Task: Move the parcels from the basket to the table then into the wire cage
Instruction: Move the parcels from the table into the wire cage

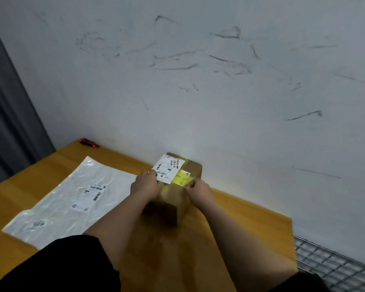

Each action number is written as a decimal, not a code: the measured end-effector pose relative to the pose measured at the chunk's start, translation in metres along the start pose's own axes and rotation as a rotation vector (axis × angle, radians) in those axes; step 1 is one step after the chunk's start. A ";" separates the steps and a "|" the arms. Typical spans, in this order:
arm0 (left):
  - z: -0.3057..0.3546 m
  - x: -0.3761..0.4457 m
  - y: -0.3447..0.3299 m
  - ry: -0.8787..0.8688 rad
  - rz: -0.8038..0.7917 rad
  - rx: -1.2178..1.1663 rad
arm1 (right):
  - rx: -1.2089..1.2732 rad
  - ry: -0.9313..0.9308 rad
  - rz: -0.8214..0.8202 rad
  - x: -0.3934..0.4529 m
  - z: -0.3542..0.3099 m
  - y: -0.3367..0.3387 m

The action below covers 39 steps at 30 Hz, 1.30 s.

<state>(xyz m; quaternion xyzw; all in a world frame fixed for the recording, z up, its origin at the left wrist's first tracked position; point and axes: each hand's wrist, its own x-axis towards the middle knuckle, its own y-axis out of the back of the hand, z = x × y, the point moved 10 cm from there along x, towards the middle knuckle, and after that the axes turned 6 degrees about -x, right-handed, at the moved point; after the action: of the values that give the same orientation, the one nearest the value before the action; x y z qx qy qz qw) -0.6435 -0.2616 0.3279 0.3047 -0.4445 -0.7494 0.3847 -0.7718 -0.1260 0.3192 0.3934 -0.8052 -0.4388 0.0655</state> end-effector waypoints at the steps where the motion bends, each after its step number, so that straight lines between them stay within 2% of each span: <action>1: -0.006 0.014 -0.006 0.010 -0.028 -0.019 | 0.015 -0.011 -0.019 0.012 -0.006 -0.011; 7: -0.035 0.087 -0.047 0.031 -0.155 -0.126 | 0.068 -0.124 -0.064 0.078 -0.017 -0.060; 11: -0.038 0.109 -0.070 0.007 -0.228 -0.174 | 0.150 -0.173 0.000 0.105 -0.017 -0.068; 15: -0.042 0.112 -0.056 0.024 -0.052 -0.195 | 0.225 -0.197 0.043 0.120 -0.016 -0.074; 19: -0.032 0.096 -0.033 -0.034 0.117 -0.153 | 0.331 -0.170 0.086 0.120 -0.018 -0.071; 21: -0.032 0.092 -0.026 -0.009 0.145 -0.276 | 0.381 -0.147 0.118 0.114 -0.017 -0.063; 25: -0.026 0.076 -0.033 0.191 0.055 -0.859 | 0.527 -0.129 0.161 0.089 0.000 -0.033; 27: 0.005 0.062 -0.036 0.138 -0.008 -0.929 | 0.556 -0.115 0.190 0.071 0.017 -0.008; 31: 0.091 0.020 -0.047 -0.061 -0.095 -0.876 | 0.624 -0.201 0.287 0.030 0.083 0.046; 39: 0.262 -0.129 -0.158 -0.313 -0.436 -0.724 | 0.631 -0.445 0.520 -0.111 0.291 0.143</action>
<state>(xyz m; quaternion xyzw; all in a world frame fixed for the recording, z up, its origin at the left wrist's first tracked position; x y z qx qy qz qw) -0.8343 0.0097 0.3104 0.1201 -0.1319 -0.9572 0.2280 -0.9100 0.1848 0.2776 0.0755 -0.9658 -0.2150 -0.1240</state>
